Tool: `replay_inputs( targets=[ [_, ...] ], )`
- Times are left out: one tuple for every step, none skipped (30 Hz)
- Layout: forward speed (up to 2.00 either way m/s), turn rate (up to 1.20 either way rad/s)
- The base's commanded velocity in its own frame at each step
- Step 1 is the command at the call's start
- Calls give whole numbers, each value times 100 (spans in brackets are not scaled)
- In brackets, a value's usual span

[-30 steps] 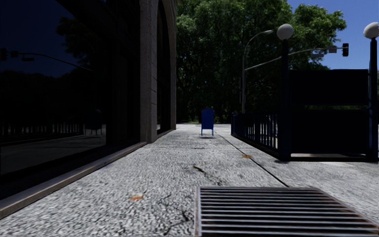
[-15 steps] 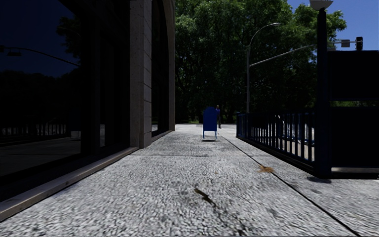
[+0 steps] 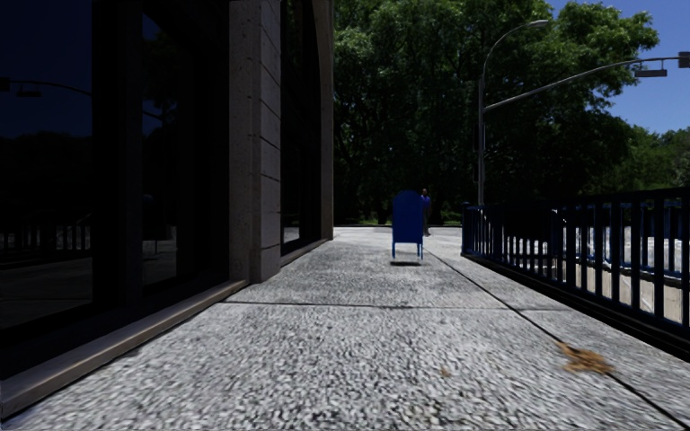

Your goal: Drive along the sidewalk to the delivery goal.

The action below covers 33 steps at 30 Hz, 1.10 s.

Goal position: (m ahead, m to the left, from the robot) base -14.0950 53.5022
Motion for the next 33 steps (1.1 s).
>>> replay_inputs(
  targets=[
    [200,0],
    [200,0],
    [200,0],
    [200,0],
    [200,0],
    [200,0],
    [200,0],
    [200,0],
    [200,0],
    [200,0],
    [200,0],
    [200,0],
    [200,0],
    [200,0],
    [200,0],
    [200,0],
    [200,0],
    [200,0],
    [200,0],
    [200,0],
    [200,0],
    [200,0],
    [200,0],
    [200,0],
    [200,0],
    [200,0],
    [200,0],
    [200,0],
    [200,0],
    [200,0],
    [200,0],
    [200,0],
    [200,0]
  ],
)
